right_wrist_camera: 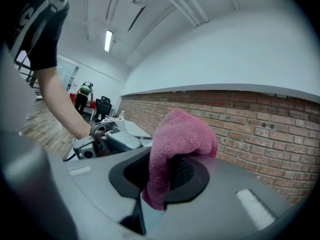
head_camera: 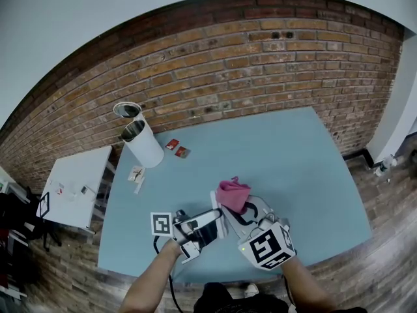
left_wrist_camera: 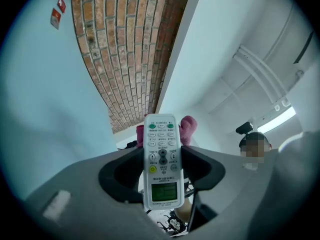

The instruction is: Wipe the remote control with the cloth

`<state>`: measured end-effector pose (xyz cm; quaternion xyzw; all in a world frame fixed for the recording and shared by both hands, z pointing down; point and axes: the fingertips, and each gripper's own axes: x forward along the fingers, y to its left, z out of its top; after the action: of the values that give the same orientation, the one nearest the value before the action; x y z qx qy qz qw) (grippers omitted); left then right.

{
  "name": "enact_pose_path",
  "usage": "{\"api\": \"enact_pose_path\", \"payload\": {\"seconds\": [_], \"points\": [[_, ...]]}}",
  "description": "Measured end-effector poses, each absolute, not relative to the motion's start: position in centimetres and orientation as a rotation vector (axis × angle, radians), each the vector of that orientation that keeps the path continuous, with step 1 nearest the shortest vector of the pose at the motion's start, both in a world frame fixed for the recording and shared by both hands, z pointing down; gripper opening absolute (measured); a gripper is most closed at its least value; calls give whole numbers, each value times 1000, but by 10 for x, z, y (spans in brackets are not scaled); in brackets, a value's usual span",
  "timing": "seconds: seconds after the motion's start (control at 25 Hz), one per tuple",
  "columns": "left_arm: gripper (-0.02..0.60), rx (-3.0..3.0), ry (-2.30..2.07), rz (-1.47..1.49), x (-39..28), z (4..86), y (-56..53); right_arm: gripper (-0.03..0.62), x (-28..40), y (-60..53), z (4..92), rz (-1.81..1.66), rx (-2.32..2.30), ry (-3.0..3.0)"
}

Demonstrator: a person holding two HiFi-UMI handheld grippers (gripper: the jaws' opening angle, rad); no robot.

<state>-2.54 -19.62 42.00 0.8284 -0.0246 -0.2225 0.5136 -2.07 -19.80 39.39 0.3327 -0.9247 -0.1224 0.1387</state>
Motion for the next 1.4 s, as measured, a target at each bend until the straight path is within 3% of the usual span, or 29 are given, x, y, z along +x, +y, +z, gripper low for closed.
{"api": "enact_pose_path", "payload": {"seconds": [0.88,1.4], "points": [[244,1867,-354,-795,-70,424,-234,63,-30,-181,405,-169,928,-2774],[244,1851,-584,-883,-85,416,-256,63,-18,-187,422,203,1036,-2874]]}}
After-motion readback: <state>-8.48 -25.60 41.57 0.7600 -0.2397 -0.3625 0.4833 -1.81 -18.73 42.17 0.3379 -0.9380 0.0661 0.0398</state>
